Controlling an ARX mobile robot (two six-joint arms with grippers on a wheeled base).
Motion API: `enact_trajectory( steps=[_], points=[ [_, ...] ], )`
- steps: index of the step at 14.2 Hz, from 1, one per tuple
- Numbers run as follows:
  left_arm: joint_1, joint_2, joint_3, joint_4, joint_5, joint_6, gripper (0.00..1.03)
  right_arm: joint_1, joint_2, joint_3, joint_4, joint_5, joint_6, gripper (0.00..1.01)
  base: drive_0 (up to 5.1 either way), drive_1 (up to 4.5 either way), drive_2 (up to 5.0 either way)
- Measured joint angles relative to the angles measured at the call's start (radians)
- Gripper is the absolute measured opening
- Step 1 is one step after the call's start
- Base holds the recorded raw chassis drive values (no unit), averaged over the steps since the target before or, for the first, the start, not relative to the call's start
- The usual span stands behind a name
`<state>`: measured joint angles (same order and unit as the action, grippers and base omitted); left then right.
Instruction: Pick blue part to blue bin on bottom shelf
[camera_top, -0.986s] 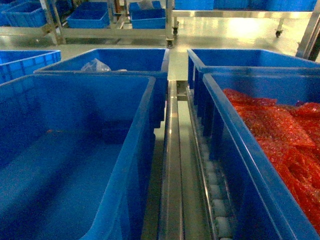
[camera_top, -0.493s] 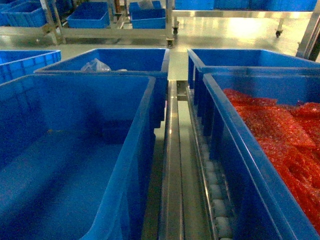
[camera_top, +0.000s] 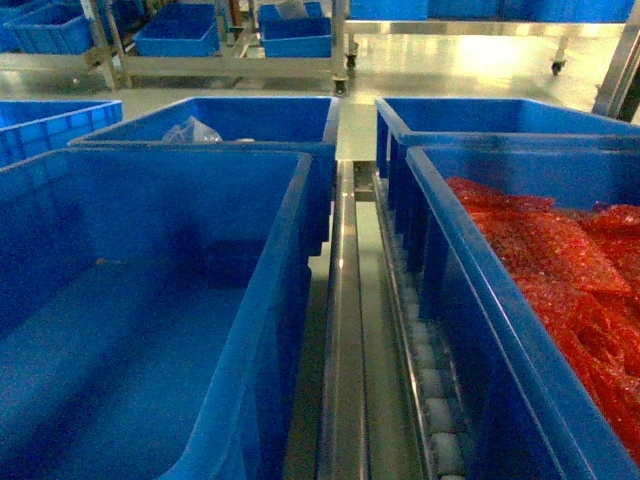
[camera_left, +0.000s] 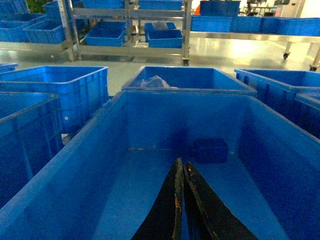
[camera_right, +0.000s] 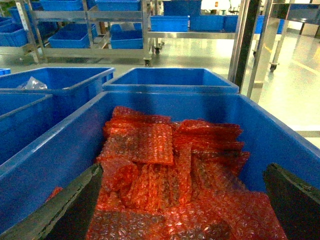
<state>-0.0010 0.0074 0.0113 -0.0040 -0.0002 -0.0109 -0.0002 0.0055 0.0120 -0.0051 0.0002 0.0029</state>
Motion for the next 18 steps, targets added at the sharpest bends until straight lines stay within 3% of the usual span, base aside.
enact_trajectory(
  steps=[1,8,18],
  points=[
    [0.0,0.0,0.0,0.0,0.0,0.0,0.08,0.0,0.0,0.0,0.0,0.0,0.0,0.98,0.0,0.0,0.0],
    [0.0,0.0,0.0,0.0,0.0,0.0,0.99,0.0,0.0,0.0,0.0,0.0,0.0,0.98,0.0,0.0,0.0],
    [0.0,0.0,0.0,0.0,0.0,0.001,0.98,0.0,0.0,0.0,0.0,0.0,0.0,0.98,0.0,0.0,0.0]
  ],
)
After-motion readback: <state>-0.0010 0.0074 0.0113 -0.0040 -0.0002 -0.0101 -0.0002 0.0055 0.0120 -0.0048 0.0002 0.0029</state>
